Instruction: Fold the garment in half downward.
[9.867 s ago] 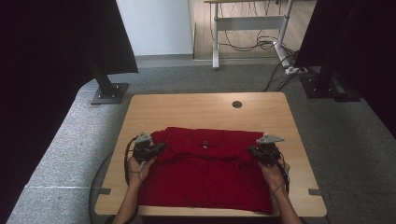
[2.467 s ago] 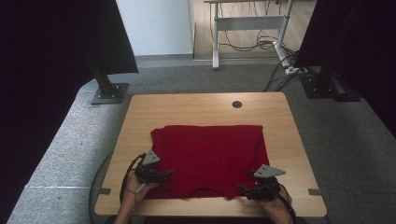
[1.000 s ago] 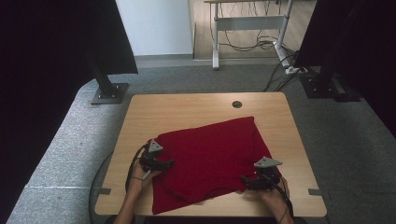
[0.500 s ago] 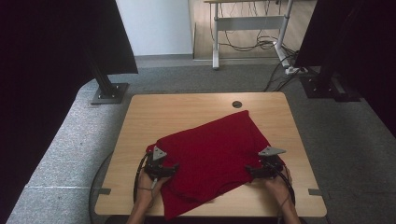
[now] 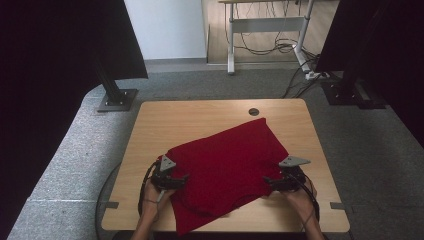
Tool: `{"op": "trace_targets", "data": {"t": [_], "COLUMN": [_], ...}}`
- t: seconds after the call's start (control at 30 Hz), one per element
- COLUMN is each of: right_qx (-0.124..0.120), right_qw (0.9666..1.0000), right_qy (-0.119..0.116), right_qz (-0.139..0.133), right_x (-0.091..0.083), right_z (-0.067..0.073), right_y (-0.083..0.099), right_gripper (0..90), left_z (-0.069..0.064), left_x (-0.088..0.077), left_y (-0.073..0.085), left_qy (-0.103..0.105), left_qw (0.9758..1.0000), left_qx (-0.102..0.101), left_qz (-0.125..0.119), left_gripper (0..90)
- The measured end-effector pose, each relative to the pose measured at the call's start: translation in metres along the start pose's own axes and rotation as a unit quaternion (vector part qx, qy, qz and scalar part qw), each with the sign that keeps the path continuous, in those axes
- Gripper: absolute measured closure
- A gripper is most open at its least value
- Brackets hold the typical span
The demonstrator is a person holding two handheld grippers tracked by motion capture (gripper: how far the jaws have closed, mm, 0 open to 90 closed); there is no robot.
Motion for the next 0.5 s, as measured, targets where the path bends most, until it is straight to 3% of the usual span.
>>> {"op": "trace_targets", "data": {"t": [0.17, 0.23, 0.3, 0.33, 0.5], "right_qx": [-0.015, -0.020, -0.022, -0.019, -0.006], "right_qw": [0.9998, 0.9997, 0.9996, 0.9996, 0.9998], "right_qy": [-0.003, -0.002, 0.005, 0.007, 0.015], "right_qz": [-0.015, -0.017, -0.019, -0.018, -0.007], "right_x": [-0.019, -0.023, -0.033, -0.035, -0.039], "right_z": [0.005, 0.006, 0.009, 0.010, 0.009], "right_y": [-0.007, -0.007, -0.001, 0.002, 0.022], "right_gripper": [16.1, 16.1, 15.8, 15.5, 14.8], "left_z": [0.007, 0.011, 0.023, 0.023, 0.048], "left_x": [-0.033, -0.038, -0.049, -0.049, -0.053], "left_y": [-0.003, -0.001, 0.010, 0.010, 0.036], "left_qy": [0.013, 0.013, 0.006, 0.006, -0.011], "left_qw": [0.9997, 0.9997, 0.9993, 0.9993, 0.9982], "left_qx": [-0.003, -0.007, -0.023, -0.023, -0.056], "left_qz": [-0.019, -0.021, -0.029, -0.029, -0.021], "left_gripper": [17.3, 17.2, 17.2, 17.2, 17.7]}}
Point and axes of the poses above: each handheld gripper's, and its own axes: x roughly forward along the jaws, y roughly out of its underside, z roughly to its left, the point moved 1 cm from there along x, roughly forward along the jaws, and after that the axes turned 14 degrees about -x, right-handed, at the moved point
